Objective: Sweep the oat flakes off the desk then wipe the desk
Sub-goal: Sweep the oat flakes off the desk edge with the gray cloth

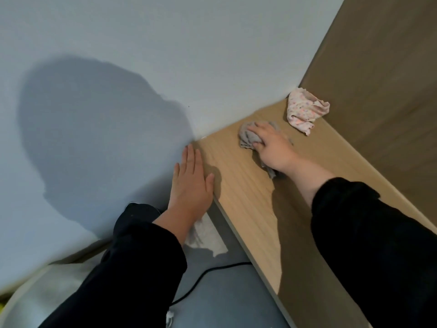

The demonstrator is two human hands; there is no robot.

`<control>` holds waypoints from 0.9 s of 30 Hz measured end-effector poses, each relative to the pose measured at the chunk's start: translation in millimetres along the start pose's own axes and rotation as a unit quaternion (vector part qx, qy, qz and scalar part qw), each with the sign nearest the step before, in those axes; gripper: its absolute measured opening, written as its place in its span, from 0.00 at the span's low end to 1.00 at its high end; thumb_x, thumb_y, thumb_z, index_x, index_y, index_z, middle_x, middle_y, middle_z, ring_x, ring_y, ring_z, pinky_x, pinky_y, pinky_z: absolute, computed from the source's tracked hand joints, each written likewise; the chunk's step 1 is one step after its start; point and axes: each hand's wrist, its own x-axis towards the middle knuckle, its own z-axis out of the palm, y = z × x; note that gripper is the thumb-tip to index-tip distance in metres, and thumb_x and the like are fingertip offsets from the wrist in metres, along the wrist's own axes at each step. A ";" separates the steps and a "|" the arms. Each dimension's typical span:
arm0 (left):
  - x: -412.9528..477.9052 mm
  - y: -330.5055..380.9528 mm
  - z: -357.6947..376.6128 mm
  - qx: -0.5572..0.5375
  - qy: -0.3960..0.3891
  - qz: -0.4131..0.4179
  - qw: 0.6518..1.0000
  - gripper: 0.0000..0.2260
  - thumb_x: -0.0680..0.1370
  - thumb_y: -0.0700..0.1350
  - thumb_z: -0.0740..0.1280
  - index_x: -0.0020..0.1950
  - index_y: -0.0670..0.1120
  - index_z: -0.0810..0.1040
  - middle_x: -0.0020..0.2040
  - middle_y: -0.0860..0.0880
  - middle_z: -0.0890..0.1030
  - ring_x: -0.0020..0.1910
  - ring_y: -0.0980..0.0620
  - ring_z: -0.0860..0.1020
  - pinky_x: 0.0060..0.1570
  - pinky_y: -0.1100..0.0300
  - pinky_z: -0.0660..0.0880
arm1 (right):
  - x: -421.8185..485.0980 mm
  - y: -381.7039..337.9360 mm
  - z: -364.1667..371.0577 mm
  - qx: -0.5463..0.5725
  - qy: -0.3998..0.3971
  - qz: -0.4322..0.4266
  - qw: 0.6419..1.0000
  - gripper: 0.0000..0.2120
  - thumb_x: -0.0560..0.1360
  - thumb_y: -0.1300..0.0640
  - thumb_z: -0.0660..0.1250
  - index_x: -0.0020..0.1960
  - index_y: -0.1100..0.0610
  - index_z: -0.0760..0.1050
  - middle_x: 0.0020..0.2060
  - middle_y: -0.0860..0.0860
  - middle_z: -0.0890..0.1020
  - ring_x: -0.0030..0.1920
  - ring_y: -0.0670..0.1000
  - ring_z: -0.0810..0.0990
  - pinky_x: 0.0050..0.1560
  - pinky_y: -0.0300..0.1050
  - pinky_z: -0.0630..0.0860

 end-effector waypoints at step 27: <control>-32.6 97.4 26.2 0.050 0.012 -0.049 0.997 0.29 0.80 0.57 0.49 0.80 0.50 0.47 0.80 0.51 0.43 0.78 0.49 0.39 0.72 0.39 0.39 | -166.2 47.5 -90.0 0.179 -0.013 0.045 0.983 0.23 0.78 0.72 0.58 0.64 0.51 0.76 0.67 0.44 0.73 0.68 0.40 0.67 0.62 0.20 0.58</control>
